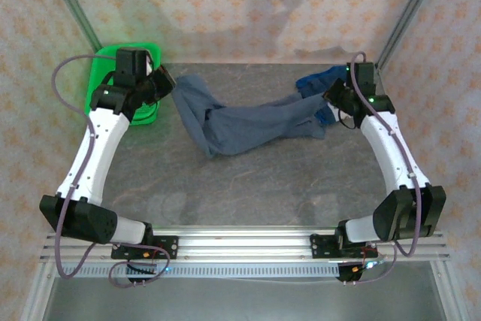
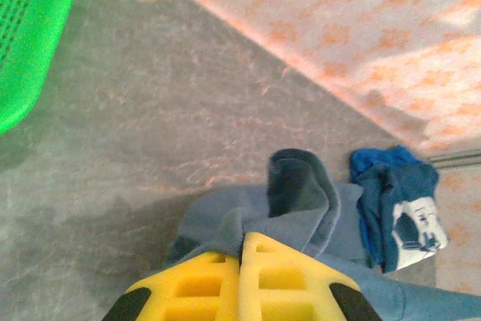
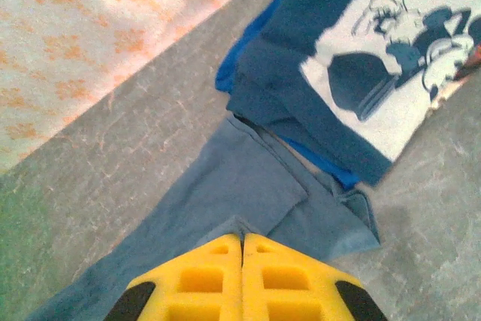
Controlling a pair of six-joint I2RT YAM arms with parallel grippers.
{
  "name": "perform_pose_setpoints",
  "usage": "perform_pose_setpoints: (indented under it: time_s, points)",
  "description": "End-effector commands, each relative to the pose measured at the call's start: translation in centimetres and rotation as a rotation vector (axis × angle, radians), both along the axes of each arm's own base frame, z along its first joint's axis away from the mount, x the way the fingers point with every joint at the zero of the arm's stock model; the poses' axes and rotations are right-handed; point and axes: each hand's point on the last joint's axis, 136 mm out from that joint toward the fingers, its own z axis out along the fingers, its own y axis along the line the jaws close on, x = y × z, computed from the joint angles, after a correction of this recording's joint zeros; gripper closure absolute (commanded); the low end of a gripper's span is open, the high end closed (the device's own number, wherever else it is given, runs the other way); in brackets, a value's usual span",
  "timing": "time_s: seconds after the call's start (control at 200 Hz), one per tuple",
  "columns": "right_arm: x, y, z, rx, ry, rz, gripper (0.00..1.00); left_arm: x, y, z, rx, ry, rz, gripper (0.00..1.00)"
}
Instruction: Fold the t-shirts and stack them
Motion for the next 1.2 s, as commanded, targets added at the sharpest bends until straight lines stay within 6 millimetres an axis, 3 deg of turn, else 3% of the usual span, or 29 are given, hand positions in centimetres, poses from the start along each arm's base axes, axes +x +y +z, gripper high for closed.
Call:
perform_pose_setpoints:
  time_s: [0.0,0.125,0.295,0.385,0.52,0.736,0.911,1.041,1.196]
  points:
    - [1.4,-0.1,2.8,-0.04,-0.041,0.033,1.0,1.9,-0.3,4.5,0.012,-0.123,-0.048,1.0]
    - [3.8,-0.2,6.8,-0.047,-0.117,0.041,1.0,3.7,0.0,9.3,0.022,-0.249,-0.049,1.0]
    - [5.9,-1.5,13.1,-0.026,-0.241,0.02,1.0,4.6,2.3,15.9,0.038,-0.39,0.004,1.0]
    - [5.7,-1.9,16.6,-0.019,-0.318,0.023,1.0,3.9,3.3,19.1,0.053,-0.468,0.03,1.0]
    - [3.5,-2.9,21.4,-0.045,-0.412,0.02,1.0,1.6,4.8,22.5,0.063,-0.558,0.069,1.0]
    - [-2.0,-6.6,27.4,-0.051,-0.556,-0.08,1.0,-2.1,7.2,24.2,0.079,-0.615,0.125,1.0]
    - [-4.1,-6.4,30.8,-0.023,-0.641,-0.063,1.0,-3.8,9.3,25.4,0.092,-0.647,0.214,1.0]
    - [-3.9,-5.4,32.3,0.024,-0.669,-0.014,1.0,-2.4,8.8,24.8,0.021,-0.629,0.189,1.0]
    - [-2.2,-4.7,31.5,0.085,-0.636,0.025,1.0,0.8,7.6,21.8,-0.072,-0.55,0.141,1.0]
